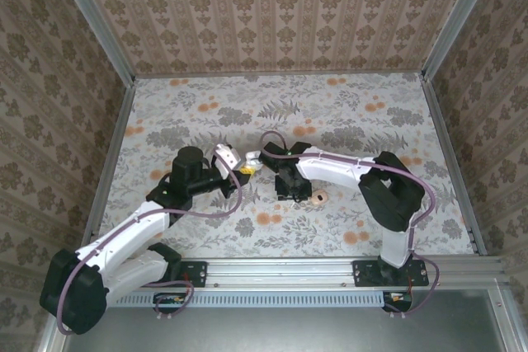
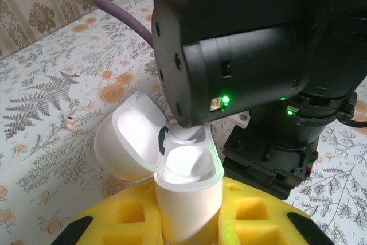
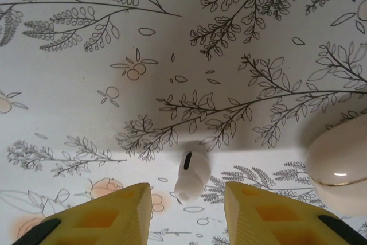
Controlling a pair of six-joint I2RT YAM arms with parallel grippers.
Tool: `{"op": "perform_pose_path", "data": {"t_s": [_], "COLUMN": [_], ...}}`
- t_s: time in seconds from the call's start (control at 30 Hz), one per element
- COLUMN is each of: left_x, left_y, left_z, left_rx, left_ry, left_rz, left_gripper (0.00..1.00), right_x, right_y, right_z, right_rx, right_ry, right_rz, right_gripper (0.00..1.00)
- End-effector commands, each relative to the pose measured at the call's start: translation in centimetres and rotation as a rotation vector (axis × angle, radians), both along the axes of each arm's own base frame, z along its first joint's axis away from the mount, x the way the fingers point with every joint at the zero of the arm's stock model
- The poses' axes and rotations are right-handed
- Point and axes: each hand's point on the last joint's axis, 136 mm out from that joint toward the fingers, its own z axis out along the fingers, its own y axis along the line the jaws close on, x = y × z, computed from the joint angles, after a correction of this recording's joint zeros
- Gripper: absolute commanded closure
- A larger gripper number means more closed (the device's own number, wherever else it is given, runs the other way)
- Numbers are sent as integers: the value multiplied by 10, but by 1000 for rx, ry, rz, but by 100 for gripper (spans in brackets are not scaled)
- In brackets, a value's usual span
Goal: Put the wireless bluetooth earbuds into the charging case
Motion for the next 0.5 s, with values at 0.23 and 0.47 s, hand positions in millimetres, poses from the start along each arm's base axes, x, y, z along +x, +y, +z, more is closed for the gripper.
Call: {"op": "perform_pose_path", "data": {"t_s": [0.23,0.47], "left_x": [-5,-5], "left_y": [4,3], "left_z": [6,5], "left_rx": [-30,-29], "left_ry": [-33,-31], "left_rz": [-5,-7], "left_gripper": [100,100], "right_x": [3,1], "right_y": [-11,-8], "right_z": [-17,-26], "right_rx": [-68,-41], "right_ry": [34,46], "right_rz": [-7,2], "right_gripper": [67,72]}}
